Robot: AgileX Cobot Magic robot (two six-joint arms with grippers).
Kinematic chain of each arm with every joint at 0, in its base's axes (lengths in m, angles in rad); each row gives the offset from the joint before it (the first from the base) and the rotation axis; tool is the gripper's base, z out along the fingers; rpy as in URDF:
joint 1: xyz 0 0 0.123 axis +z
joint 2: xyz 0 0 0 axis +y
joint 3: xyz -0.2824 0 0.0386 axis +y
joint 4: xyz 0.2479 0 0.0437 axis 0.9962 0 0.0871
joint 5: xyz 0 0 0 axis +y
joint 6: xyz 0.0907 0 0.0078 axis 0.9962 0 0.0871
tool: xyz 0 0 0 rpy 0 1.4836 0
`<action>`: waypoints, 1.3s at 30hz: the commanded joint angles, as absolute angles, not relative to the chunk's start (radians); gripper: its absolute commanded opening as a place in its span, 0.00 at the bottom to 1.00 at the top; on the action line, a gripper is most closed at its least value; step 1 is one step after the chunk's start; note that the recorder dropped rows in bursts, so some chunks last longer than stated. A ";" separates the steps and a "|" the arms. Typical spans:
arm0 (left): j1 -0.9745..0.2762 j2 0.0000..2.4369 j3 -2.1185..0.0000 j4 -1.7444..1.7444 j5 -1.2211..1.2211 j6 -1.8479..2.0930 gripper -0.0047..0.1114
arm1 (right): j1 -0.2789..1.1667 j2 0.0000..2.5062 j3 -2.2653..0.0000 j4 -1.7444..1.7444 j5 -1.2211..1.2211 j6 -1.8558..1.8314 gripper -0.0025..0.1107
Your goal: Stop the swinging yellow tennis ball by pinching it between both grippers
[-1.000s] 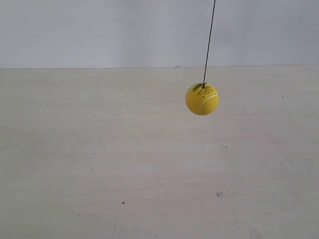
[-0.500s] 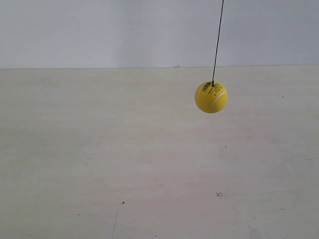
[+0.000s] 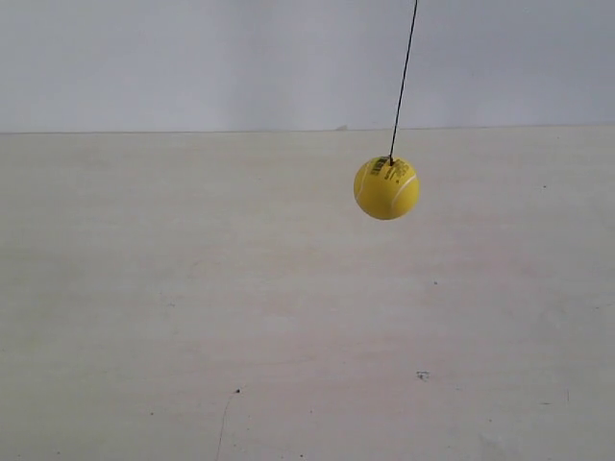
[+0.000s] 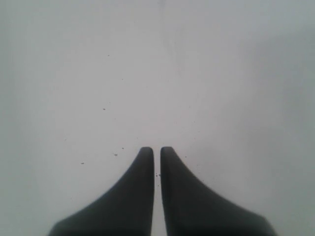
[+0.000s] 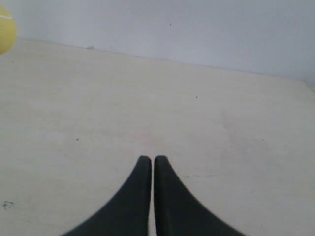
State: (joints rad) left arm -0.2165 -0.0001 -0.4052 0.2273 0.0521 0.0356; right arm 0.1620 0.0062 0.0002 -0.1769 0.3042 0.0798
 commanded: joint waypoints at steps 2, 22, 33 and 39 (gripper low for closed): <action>-0.203 0.001 -0.342 0.224 0.052 0.091 0.08 | 0.160 0.000 0.000 -0.190 0.274 0.074 0.02; 0.002 0.000 0.000 0.059 0.064 0.054 0.08 | 0.141 0.000 0.000 -0.188 0.274 0.074 0.02; 0.002 0.000 0.000 0.067 0.342 0.052 0.08 | 0.020 0.000 0.000 -0.188 0.299 0.076 0.02; 0.002 0.000 0.000 0.067 0.344 0.054 0.08 | 0.020 0.000 0.000 -0.188 0.299 0.076 0.02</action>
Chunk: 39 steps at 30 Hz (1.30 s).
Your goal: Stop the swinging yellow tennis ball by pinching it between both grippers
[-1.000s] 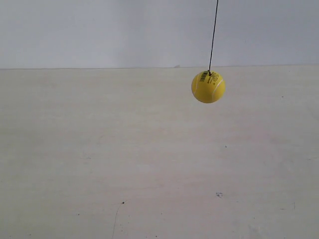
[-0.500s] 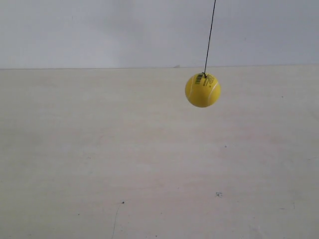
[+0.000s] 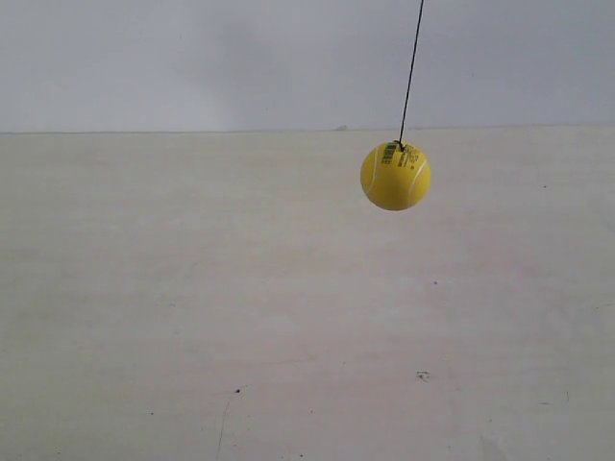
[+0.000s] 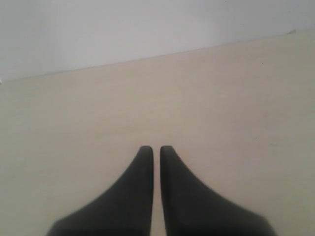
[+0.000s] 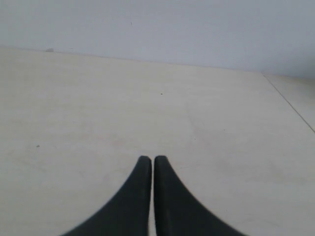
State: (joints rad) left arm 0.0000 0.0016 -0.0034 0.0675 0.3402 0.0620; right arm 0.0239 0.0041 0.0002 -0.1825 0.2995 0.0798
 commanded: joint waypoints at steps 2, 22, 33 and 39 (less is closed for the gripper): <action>0.002 0.000 0.000 0.067 0.344 0.054 0.08 | 0.020 0.000 0.000 -0.188 0.299 0.076 0.02; 0.002 0.000 0.000 0.067 0.340 0.054 0.08 | 0.020 0.000 0.000 -0.188 0.299 0.078 0.02; 0.002 0.000 0.000 0.067 0.329 0.054 0.08 | 0.020 0.000 0.000 -0.188 0.299 0.078 0.02; 0.002 0.000 0.000 0.067 0.314 0.054 0.08 | 0.020 0.000 0.000 -0.188 0.299 0.078 0.02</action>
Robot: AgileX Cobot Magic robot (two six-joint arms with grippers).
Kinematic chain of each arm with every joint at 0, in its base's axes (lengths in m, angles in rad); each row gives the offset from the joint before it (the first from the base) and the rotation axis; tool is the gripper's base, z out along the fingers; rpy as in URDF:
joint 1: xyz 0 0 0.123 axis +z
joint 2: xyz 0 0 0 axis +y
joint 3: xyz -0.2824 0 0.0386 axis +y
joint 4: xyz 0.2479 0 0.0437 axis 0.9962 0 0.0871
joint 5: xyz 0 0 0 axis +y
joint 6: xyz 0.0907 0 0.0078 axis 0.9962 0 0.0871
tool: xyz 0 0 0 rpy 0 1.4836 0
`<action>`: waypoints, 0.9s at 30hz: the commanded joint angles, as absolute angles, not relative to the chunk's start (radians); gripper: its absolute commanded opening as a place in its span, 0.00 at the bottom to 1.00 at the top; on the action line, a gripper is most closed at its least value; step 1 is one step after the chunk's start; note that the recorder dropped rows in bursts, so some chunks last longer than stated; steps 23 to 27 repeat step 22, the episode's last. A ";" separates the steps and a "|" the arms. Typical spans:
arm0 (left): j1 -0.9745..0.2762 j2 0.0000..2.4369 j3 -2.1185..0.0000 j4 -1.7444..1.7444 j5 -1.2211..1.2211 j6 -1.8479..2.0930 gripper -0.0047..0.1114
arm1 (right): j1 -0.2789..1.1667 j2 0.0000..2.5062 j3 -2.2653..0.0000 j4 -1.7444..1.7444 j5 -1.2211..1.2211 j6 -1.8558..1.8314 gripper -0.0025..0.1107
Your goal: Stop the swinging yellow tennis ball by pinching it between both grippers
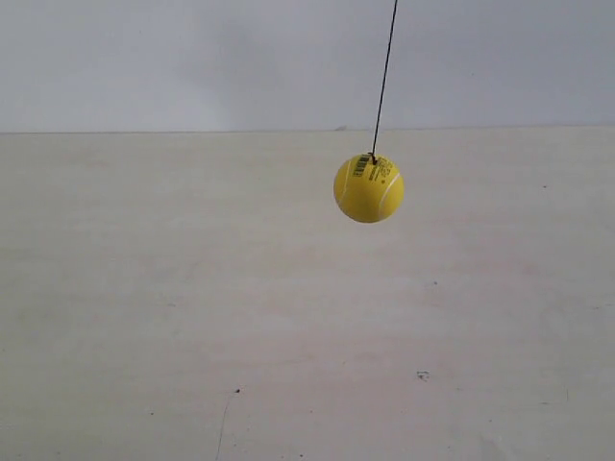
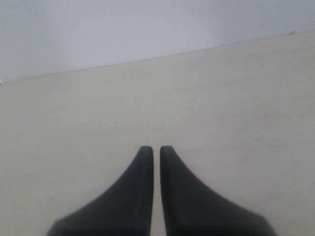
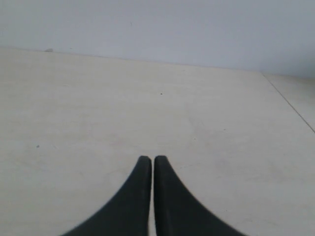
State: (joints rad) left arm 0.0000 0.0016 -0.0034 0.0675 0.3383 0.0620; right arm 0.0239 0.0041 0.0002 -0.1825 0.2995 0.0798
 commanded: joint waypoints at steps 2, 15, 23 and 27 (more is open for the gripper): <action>0.002 0.000 0.000 0.067 0.310 0.054 0.08 | 0.020 0.000 0.000 -0.188 0.299 0.078 0.02; 0.002 0.000 0.000 0.067 0.310 0.054 0.08 | 0.020 0.000 0.000 -0.188 0.321 0.077 0.02; 0.002 0.000 0.000 0.067 0.310 0.054 0.08 | 0.020 0.000 0.000 -0.188 0.321 0.077 0.02; 0.002 0.000 0.000 0.067 0.310 0.054 0.08 | 0.020 0.000 0.000 -0.188 0.321 0.077 0.02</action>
